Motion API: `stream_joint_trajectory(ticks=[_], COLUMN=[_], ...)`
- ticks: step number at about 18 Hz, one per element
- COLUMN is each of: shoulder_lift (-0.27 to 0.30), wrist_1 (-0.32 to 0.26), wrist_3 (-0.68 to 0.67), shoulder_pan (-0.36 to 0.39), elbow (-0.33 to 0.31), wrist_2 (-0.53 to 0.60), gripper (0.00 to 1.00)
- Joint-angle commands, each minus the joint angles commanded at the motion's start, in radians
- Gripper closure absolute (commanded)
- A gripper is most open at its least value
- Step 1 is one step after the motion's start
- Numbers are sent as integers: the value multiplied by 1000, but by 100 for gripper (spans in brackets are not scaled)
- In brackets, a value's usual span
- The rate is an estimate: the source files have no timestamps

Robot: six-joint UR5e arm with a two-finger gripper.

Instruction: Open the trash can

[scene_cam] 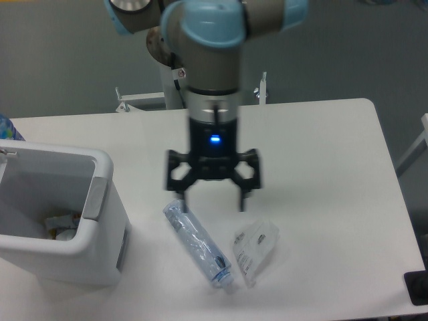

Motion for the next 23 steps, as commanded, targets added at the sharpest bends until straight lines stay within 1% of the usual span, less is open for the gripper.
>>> stream_joint_trajectory(ticks=[3,6,10,12,14,15,20,23], shoulder_lift=[-31,-58,-72,-89,-100,-107,-106,-111], wrist_1=[-2,-3,-6,-5,-6,-12,-20,-20], wrist_3=[137,246,327,359,370,378,519,577], shoulder_pan=[83,143,181,189,186,184,171,154], elbow=[-31,-49,-61,-80,-81,-78,-97,-98], wrist_2=[2,2,2,18,104,129,140,185], gripper=[0,0,0,0,0,0,0,0])
